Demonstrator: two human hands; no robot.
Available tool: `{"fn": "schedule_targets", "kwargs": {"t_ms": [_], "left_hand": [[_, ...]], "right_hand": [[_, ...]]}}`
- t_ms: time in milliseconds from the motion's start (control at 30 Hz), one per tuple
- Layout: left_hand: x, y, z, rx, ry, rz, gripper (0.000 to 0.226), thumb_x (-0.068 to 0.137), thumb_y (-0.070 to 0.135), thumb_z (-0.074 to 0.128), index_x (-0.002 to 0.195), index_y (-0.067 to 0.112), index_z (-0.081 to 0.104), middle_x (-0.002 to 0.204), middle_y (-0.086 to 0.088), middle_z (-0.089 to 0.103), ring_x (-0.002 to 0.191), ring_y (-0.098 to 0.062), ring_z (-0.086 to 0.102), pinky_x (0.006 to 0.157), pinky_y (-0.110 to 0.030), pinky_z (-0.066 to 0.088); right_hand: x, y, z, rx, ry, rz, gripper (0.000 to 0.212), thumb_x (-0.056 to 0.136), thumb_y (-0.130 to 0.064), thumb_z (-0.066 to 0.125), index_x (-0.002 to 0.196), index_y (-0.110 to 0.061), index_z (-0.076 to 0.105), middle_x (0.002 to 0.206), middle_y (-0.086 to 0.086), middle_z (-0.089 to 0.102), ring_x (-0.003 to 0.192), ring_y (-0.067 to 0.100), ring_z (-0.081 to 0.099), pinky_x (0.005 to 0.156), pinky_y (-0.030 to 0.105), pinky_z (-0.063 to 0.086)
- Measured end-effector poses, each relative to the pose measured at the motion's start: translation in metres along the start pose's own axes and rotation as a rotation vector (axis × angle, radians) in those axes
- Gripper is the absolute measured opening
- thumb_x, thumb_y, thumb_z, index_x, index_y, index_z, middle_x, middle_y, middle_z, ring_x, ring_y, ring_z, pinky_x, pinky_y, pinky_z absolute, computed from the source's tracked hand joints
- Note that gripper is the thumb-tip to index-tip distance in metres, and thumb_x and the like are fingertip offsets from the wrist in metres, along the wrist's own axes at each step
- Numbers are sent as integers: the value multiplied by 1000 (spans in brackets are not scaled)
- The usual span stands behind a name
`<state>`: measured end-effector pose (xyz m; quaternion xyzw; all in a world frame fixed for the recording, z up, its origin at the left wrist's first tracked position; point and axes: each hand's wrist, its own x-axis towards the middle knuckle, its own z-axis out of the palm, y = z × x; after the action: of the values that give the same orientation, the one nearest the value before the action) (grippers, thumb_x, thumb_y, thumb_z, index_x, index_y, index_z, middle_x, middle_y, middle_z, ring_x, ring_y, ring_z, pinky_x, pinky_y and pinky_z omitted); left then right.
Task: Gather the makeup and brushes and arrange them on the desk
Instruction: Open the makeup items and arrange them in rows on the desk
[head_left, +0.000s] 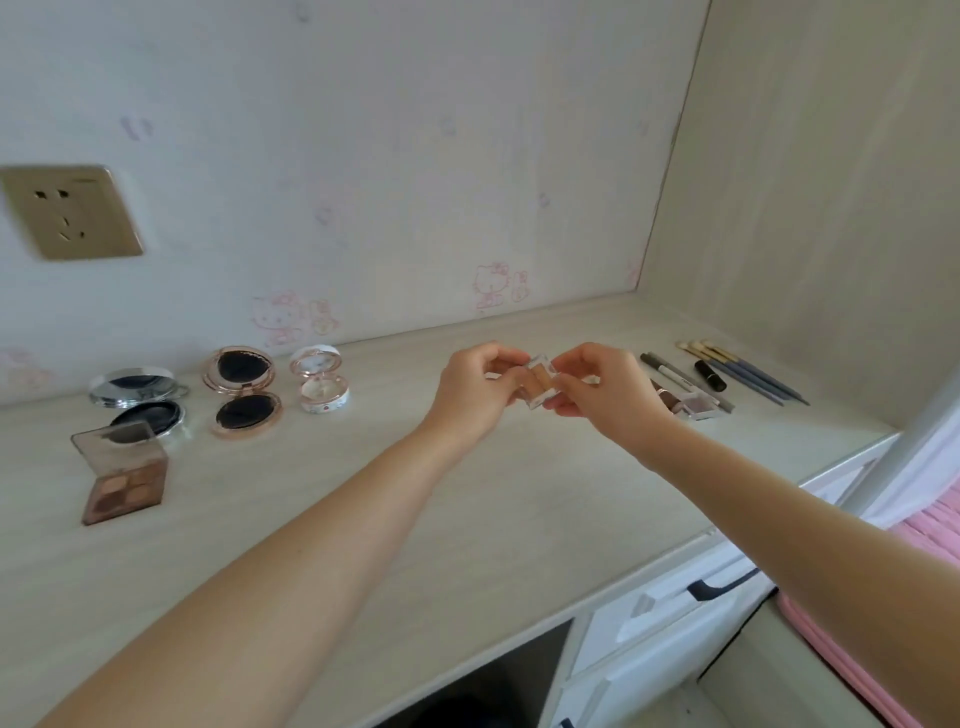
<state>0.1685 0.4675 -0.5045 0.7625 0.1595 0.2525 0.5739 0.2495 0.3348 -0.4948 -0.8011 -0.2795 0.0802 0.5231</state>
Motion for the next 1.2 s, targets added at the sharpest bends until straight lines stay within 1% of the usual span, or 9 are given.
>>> {"fn": "schedule_targets", "kwargs": {"t_ms": [133,233,333,500,733,867,1000,1100,1200], "left_hand": [[-42,-6,-43,-75,43,-67,25,84,14,71,107,9,65,94,-8,69,81,-19,70,78,-29,59],[-72,-8,-69,-2,45,-80,31,77,21,78,106,20,66,102,3,68,84,-12,71,75,-20,54],[-98,-9,-92,-22,54,-87,34,77,9,77,105,24,66,104,11,67,82,-4,70,64,-7,47],[-130,-15,-126,-42,81,-114,50,72,0,79,115,20,64,105,7,70,83,-6,70,62,-9,49],[-154,-21,-157,-139,150,-165,42,73,8,80,111,21,68,101,7,73,89,-9,71,79,-23,51],[-161,-25,-169,-197,178,-193,30,77,11,77,105,21,70,99,7,74,90,-8,70,73,-17,51],[-167,-31,-175,-192,195,-204,28,77,17,77,105,21,72,102,7,73,98,-10,69,83,-25,52],[-170,-34,-177,-265,179,-214,28,77,18,79,105,19,73,108,0,72,101,-18,69,91,-37,53],[-172,-33,-178,-381,137,-228,35,81,9,72,116,11,67,118,-4,68,101,-24,69,89,-36,55]], "right_hand": [[-21,-20,34,20,-90,-13,11,91,-3,58,99,-3,64,95,13,69,72,23,72,74,36,60],[-38,-32,60,75,-152,20,11,90,-2,56,98,-3,65,91,14,70,73,24,72,75,37,60],[-52,-43,81,155,-206,105,15,89,-3,55,99,-9,64,84,11,72,72,21,73,76,36,60],[-73,-62,110,248,-306,193,20,88,-1,57,106,-10,61,88,16,71,74,23,73,73,33,60],[-98,-79,138,-84,-453,-61,36,92,-10,48,123,-29,53,92,4,69,76,19,70,70,30,59],[-103,-79,149,-265,-526,-223,46,89,-16,56,131,-35,50,100,-3,64,82,13,66,77,31,57],[-103,-82,154,-325,-547,-292,44,88,-30,64,130,-32,51,102,-4,64,84,8,62,70,18,47],[-100,-83,155,-389,-550,-364,41,86,-39,66,124,-29,55,109,-5,61,88,8,62,76,18,47],[-99,-84,157,-390,-516,-436,39,82,-44,68,116,-29,56,112,-8,56,91,6,61,75,16,48]]}}
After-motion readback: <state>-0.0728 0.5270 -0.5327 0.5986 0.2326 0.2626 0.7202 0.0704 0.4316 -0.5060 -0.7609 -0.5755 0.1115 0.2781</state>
